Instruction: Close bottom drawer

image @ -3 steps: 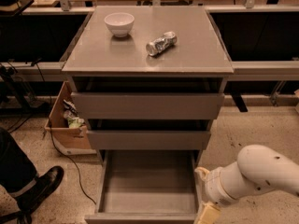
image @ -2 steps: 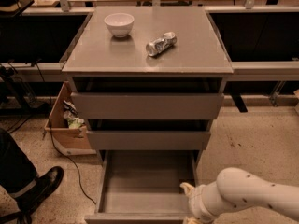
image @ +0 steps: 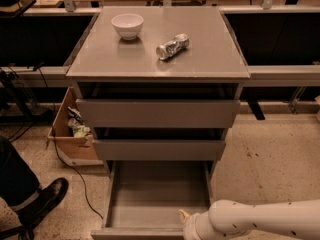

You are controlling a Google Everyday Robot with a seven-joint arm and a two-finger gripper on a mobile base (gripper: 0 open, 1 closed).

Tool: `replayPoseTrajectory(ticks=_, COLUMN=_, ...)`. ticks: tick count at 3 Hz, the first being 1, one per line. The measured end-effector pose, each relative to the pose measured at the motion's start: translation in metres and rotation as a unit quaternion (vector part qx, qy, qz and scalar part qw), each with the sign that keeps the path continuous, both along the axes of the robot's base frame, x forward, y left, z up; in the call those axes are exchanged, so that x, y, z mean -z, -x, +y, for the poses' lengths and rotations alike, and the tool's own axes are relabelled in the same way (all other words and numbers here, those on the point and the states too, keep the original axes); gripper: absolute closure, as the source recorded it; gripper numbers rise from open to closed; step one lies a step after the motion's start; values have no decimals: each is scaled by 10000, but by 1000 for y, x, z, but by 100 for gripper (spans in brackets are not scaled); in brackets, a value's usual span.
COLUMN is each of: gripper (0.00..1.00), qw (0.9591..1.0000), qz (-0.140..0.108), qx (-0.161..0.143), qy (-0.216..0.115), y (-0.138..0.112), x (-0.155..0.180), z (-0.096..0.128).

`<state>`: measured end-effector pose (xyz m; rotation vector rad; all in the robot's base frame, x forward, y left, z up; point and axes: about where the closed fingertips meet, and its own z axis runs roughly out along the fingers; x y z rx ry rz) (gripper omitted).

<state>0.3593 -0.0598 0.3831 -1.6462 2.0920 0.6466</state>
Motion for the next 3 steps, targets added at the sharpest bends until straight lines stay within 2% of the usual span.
replayPoseTrajectory(ticks=1, gripper=0, qw=9997, qz=222, qx=15, qy=-123, y=15, x=21, z=9)
replayPoseTrajectory(ticks=2, gripper=0, qw=9997, qz=222, qx=15, qy=-123, y=15, x=21, z=9)
replayPoseTrajectory(ticks=3, gripper=0, qw=9995, qz=195, qx=225, qy=-107, y=13, x=46, z=4)
